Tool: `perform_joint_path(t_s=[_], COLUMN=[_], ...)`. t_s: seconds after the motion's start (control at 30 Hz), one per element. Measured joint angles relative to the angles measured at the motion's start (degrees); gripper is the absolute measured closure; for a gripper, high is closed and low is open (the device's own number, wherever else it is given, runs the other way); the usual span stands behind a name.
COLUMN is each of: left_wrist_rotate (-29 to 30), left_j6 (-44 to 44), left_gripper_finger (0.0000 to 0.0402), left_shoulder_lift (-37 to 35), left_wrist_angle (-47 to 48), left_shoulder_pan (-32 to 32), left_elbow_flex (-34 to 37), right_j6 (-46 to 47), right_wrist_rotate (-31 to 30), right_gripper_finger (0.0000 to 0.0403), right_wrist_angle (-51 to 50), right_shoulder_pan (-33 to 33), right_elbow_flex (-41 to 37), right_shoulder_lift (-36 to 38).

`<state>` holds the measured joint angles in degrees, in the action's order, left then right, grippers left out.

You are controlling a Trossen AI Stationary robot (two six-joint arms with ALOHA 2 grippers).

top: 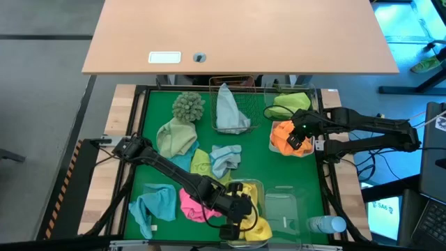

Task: Sort microfiber towel by color & place in baskets
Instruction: Put the yellow microfiber towel into the bottom left transparent bin, then put the blue microfiber towel into the wire basket

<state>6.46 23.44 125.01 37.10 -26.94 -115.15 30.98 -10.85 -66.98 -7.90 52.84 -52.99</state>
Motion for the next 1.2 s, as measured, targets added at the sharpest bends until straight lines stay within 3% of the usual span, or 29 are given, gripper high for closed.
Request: perform_joint_path(t_s=[0.2, 0.43, 0.7, 0.87, 1.2], left_wrist_rotate=[0.3, 2.1, 10.3, 13.0, 10.5], left_j6=[0.0, -1.5, -2.9, -6.7, -14.0], left_gripper_finger=[0.0282, 0.0275, 0.0275, 0.0275, 0.0277], left_shoulder_lift=[0.0, -4.3, -11.5, -11.9, -11.5], left_wrist_angle=[0.0, 2.4, 17.7, 28.4, 23.2], left_shoulder_pan=[0.2, 1.5, 4.6, 6.5, 7.7], left_elbow_flex=[0.0, 0.0, 0.0, 0.1, 14.8], right_j6=[0.0, 0.0, 0.0, 0.0, 0.0], right_wrist_rotate=[0.0, 0.0, 0.0, 0.0, 0.0], right_gripper_finger=[0.0253, 0.0253, 0.0253, 0.0253, 0.0253], right_wrist_angle=[0.0, 0.0, 0.0, 0.0, -0.1], right_shoulder_pan=[0.0, 0.0, 0.0, 0.0, 0.0], right_elbow_flex=[0.0, 0.0, 0.0, 0.0, 0.0], right_shoulder_lift=[0.0, 0.0, 0.0, 0.0, 0.0])
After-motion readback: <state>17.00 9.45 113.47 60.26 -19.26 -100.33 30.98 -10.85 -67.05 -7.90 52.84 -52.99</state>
